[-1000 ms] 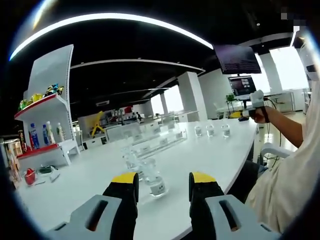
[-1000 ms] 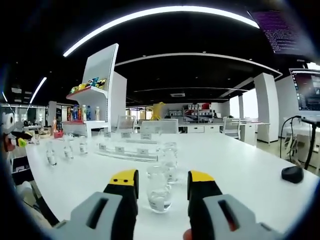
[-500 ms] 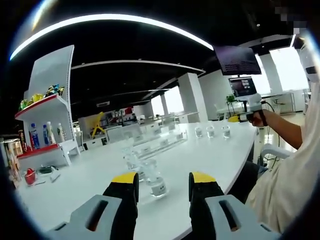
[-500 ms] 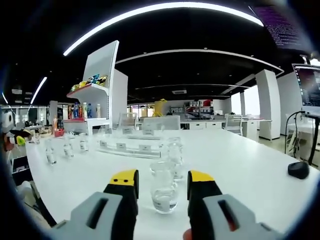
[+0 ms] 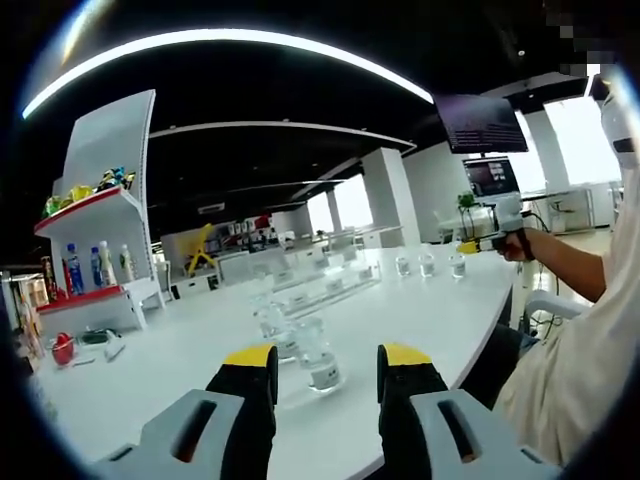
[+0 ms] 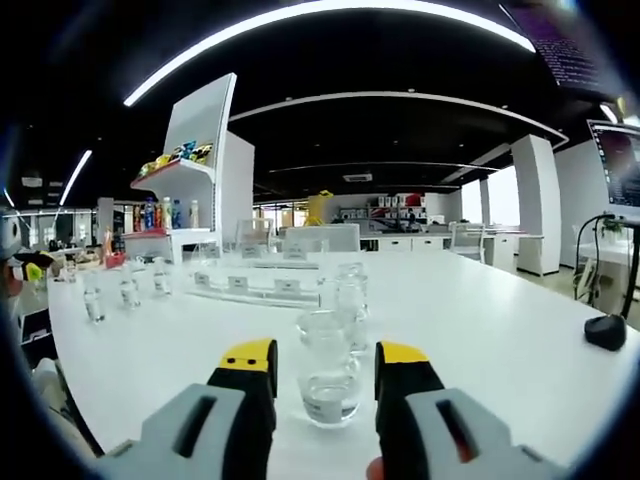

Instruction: Identify the label on the chemical reagent bottle, grasp the chemical reagent bottle, and place it in the designated position on the reagent rack

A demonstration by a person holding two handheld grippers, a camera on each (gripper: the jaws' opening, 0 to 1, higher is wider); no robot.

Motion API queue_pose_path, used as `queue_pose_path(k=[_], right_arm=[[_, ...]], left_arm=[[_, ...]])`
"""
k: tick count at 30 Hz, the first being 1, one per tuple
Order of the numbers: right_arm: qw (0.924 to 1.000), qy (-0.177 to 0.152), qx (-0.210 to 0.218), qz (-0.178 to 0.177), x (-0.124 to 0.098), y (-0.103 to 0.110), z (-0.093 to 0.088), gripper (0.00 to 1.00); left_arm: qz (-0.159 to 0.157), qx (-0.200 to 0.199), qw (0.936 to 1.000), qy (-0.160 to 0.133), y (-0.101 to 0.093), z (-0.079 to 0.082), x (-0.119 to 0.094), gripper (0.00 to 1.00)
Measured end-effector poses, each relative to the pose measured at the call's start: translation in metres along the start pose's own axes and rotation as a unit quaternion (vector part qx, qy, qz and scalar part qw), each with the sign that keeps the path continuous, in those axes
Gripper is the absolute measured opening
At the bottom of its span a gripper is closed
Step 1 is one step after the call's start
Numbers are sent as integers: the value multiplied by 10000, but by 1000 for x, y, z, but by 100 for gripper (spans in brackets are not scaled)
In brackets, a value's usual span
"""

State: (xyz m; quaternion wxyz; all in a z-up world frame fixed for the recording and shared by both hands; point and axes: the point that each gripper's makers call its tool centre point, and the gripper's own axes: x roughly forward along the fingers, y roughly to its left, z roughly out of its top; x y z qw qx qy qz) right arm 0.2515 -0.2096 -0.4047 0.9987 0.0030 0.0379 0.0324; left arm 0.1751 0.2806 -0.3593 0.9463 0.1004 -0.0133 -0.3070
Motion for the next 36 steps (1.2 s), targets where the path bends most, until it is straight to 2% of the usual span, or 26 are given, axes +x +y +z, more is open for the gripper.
queue_pose_path(k=[15, 25, 36], right_arm=[[9999, 15, -146, -49, 4, 0, -4, 33], [9997, -118, -178, -82, 6, 1, 2, 30], [9993, 9, -380, 18, 10, 7, -3, 26]], left_arm=[[-17, -11, 10000, 34, 0, -3, 3, 40], [-7, -13, 10000, 19, 1, -3, 2, 40], [25, -36, 10000, 23, 4, -3, 2, 40]])
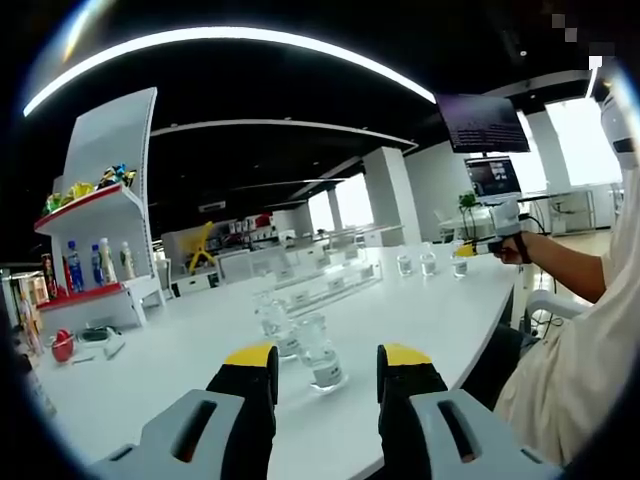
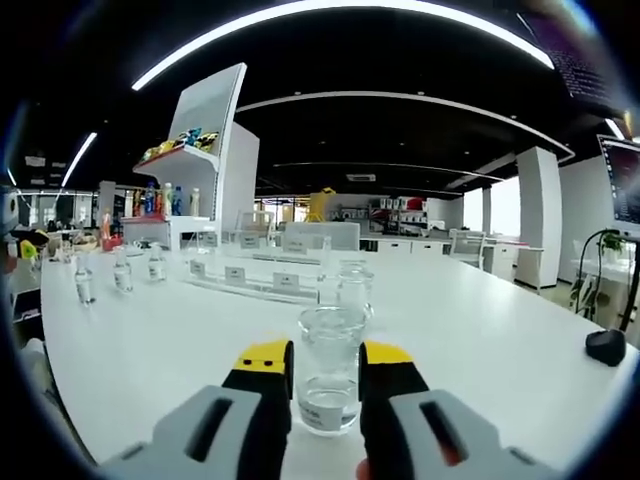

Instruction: Identify the label on the chemical reagent bottle, grasp the chemical reagent bottle, and place it in the designated position on the reagent rack

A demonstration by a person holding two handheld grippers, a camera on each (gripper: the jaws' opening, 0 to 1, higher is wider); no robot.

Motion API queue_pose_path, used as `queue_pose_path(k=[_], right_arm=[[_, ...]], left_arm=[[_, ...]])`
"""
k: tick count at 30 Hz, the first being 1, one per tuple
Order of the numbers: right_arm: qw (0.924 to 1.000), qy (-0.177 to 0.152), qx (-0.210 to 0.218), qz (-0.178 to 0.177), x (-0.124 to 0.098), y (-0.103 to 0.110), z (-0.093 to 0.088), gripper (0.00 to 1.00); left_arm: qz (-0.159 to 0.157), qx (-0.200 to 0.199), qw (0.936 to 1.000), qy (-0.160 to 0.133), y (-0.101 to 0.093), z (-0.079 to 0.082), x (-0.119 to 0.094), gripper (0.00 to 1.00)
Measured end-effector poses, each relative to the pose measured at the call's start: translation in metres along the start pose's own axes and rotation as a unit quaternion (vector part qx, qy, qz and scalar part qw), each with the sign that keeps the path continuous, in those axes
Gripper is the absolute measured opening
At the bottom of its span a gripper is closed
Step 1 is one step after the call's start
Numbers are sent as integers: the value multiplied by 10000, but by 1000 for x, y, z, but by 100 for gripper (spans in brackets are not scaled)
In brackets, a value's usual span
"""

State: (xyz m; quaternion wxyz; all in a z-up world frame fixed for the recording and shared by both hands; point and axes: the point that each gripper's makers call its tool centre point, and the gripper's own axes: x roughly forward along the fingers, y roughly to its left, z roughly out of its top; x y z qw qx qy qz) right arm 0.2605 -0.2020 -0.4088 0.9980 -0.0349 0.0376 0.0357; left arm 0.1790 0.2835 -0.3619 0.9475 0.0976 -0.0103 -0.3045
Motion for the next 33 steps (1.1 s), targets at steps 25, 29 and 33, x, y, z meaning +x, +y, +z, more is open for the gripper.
queue_pose_path(k=[25, 29, 33], right_arm=[[10000, 28, 54, -7, 4, -5, -1, 20], [10000, -26, 72, 8, 4, -5, -1, 20], [9999, -138, 70, 11, 5, -4, -1, 19]], left_arm=[[-6, -16, 10000, 41, 1, -3, 4, 40], [-22, -11, 10000, 58, 0, -3, 5, 40], [-40, -5, 10000, 78, -1, -4, 6, 40]])
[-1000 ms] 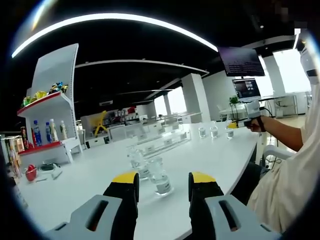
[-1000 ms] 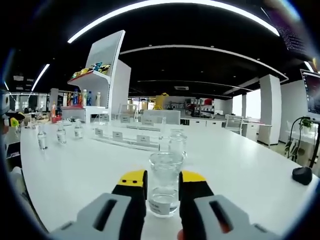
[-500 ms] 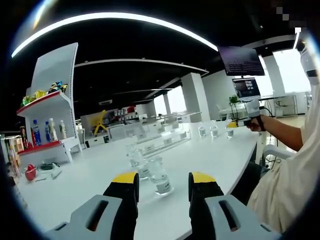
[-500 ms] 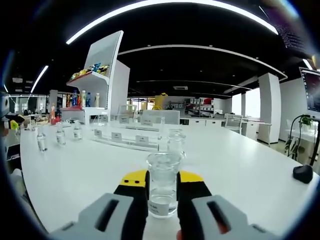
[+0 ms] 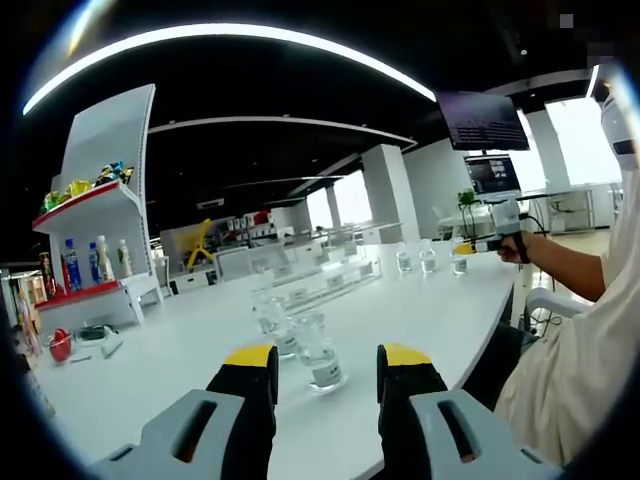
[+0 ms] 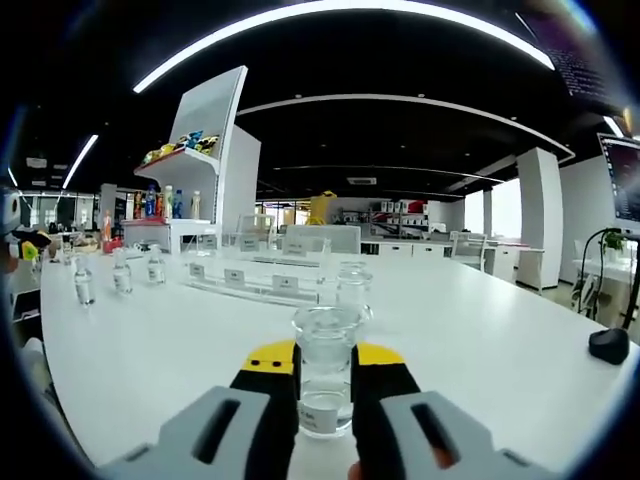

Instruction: Identify the label on the chemical reagent bottle, grasp the chemical reagent bottle, and place it in the designated position on the reagent rack

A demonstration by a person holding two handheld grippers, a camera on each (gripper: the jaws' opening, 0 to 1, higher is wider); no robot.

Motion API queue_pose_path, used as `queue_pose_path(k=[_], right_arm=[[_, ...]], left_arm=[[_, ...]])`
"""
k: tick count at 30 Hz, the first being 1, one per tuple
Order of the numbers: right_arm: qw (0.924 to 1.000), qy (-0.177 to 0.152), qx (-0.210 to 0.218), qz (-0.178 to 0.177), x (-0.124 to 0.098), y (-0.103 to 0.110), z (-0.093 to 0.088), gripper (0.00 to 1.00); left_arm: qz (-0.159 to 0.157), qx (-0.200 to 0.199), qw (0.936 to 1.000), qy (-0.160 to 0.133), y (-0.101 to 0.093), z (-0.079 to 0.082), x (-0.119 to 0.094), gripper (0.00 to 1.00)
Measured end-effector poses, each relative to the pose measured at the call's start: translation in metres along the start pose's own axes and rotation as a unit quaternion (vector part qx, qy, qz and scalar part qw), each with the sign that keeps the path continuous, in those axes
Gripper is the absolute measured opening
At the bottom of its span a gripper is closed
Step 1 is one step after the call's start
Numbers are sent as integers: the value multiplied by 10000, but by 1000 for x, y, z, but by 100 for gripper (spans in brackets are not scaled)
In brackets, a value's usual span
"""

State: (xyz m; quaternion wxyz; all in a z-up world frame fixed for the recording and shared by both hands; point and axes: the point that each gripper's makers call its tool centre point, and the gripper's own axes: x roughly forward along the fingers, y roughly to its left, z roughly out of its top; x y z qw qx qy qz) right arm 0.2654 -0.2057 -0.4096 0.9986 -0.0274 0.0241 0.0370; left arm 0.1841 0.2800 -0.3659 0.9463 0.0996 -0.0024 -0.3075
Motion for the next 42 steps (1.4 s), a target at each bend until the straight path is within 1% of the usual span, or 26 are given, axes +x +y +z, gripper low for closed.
queue_pose_path(k=[9, 14, 27, 36, 42], right_arm=[[10000, 29, -12, -24, 0, 0, 0, 18], [10000, -41, -21, -30, 1, 1, 1, 18], [10000, -66, 17, -71, -1, -2, 2, 18], [9999, -144, 31, -21, -5, -2, 15, 18], [9998, -173, 23, 16, -7, 0, 19, 18]], left_arm=[[14, -4, 10000, 25, 1, 0, 0, 40], [20, -11, 10000, 9, 2, 1, 0, 40], [72, -32, 10000, 41, 4, -1, 0, 40], [30, -15, 10000, 80, 0, -1, 4, 40], [16, 13, 9999, 147, 1, -3, 6, 40]])
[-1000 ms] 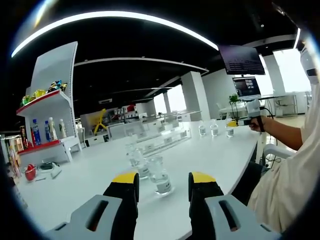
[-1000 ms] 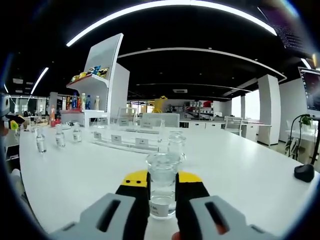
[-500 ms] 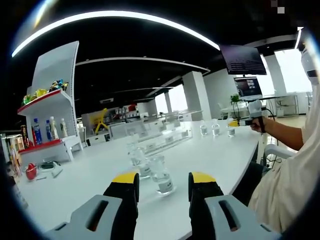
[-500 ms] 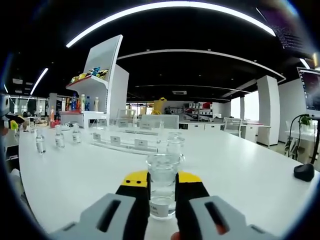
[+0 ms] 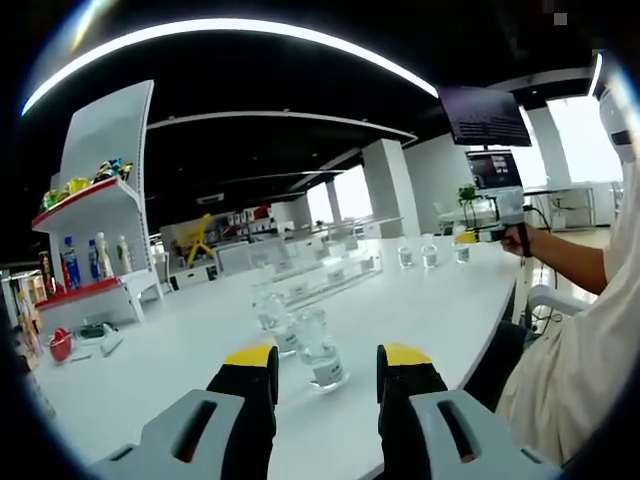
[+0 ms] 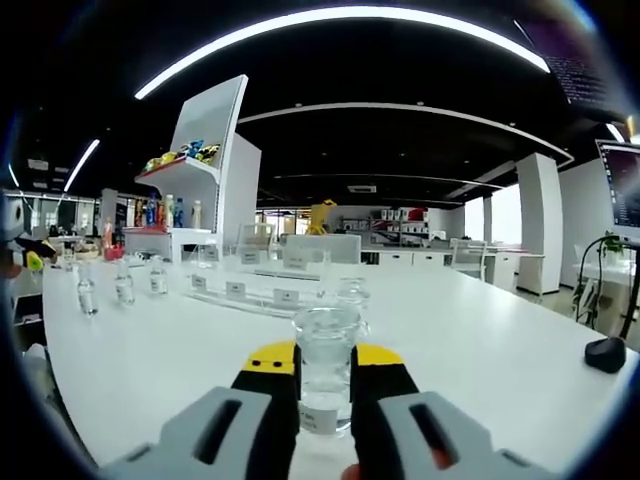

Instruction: Identify the label on the chemical reagent bottle, grasp the chemical reagent bottle, and place it in the designated position on the reagent rack

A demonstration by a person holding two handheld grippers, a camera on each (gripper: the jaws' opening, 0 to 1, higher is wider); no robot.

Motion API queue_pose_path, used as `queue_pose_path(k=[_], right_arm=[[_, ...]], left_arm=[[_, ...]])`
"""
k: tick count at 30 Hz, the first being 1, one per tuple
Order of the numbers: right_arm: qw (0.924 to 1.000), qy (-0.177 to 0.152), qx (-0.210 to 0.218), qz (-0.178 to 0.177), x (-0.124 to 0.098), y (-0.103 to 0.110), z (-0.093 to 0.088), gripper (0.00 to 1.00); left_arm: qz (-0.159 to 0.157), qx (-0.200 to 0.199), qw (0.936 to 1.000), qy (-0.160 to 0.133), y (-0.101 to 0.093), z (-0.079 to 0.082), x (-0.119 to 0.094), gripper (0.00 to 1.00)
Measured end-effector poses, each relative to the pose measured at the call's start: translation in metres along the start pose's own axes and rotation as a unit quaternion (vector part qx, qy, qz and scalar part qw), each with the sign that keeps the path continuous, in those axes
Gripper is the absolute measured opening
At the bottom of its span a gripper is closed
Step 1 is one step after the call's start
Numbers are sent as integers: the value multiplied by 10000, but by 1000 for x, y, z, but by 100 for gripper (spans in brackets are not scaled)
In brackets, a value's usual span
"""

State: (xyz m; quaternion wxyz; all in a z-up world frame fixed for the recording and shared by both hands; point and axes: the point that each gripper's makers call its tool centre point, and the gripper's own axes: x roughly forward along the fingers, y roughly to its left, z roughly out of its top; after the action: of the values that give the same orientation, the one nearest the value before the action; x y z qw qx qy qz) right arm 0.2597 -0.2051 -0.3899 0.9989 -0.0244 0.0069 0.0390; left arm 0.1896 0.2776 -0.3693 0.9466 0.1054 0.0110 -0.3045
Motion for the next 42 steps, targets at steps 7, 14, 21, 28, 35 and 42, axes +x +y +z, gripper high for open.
queue_pose_path(k=[7, 14, 21, 28, 35, 42], right_arm=[[10000, 39, 16, 49, -5, 2, 6, 18], [10000, 69, -44, 34, -4, 4, 12, 18], [9999, -64, 23, 130, -2, 12, 26, 18], [9997, -133, -18, 194, 3, 18, 40, 18], [9994, -212, -29, 280, 4, 23, 57, 18], [9992, -214, -104, 314, 5, 27, 70, 18]], left_arm=[[66, -45, 10000, 14, 4, -1, -2, 40], [70, -47, 10000, 22, 5, 0, -1, 40], [168, -38, 9998, 30, 10, 1, -4, 40], [148, -30, 9999, 39, 10, 2, -4, 40], [145, 7, 9999, 32, 9, 6, -4, 39], [114, 4, 9999, 60, 9, 6, -1, 39]])
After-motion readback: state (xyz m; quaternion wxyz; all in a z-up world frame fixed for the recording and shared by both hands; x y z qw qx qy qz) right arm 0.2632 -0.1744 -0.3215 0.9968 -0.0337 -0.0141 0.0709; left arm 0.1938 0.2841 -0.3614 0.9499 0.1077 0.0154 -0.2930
